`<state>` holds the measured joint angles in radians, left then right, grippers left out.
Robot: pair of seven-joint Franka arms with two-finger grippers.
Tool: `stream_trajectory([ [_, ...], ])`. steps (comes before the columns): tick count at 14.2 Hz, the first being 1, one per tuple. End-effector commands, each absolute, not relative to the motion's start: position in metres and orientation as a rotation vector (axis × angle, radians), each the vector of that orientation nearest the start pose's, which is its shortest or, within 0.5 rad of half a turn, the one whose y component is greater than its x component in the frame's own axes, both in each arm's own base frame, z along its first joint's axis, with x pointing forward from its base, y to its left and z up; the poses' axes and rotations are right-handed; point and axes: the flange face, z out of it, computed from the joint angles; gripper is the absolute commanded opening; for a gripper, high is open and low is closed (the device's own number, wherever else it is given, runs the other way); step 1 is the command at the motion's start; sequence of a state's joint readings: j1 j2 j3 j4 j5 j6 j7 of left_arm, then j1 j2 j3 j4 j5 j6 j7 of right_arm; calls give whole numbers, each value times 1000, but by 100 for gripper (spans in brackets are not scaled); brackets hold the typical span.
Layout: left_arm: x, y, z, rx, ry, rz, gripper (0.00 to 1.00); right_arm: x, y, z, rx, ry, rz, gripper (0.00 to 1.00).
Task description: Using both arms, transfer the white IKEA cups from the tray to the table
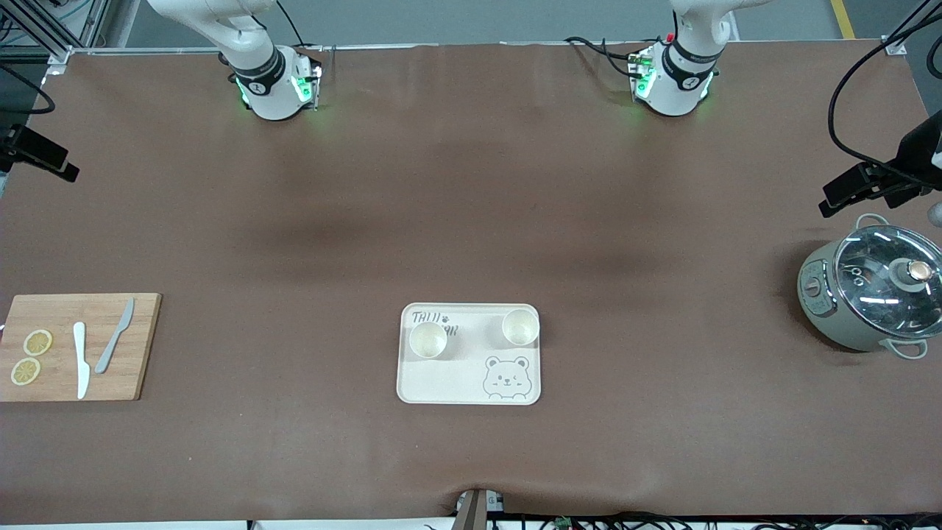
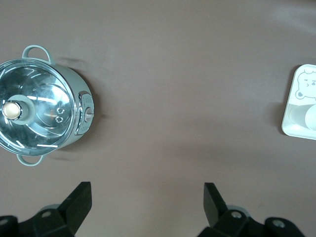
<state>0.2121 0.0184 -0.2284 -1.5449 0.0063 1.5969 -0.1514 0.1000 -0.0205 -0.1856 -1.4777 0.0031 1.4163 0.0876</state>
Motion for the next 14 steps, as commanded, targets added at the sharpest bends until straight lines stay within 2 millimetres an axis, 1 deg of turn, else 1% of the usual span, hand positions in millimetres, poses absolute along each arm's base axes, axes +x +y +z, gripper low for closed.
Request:
stream_trajectory([
  [1,565,-9,634,-3128,-205,-48,100,528,-48,672,-3134,296,49,100],
  [3,568,-9,632,-3133,-203,-43,100,528,-51,671,-3133,304,49,100],
  [4,570,-8,634,-3131,-205,-53,100,528,-51,671,-3133,306,49,100],
  [8,578,-10,620,-3137,-206,-15,100,528,-53,671,-3132,311,54,100],
  [9,579,-16,618,-3136,-220,-15,100,527,-53,670,-3132,311,59,100],
  [10,581,-28,613,-3138,-199,-4,100,527,-53,670,-3132,311,61,100],
  [11,587,-34,602,-3141,-194,23,100,527,-53,670,-3132,311,61,100],
  [12,593,-52,587,-3147,-166,57,100,527,-53,671,-3132,311,56,100],
  [13,600,-77,568,-3150,-150,92,100,528,-53,671,-3132,311,51,100],
  [14,609,-92,555,-3155,-180,85,100,528,-53,671,-3132,311,51,100],
])
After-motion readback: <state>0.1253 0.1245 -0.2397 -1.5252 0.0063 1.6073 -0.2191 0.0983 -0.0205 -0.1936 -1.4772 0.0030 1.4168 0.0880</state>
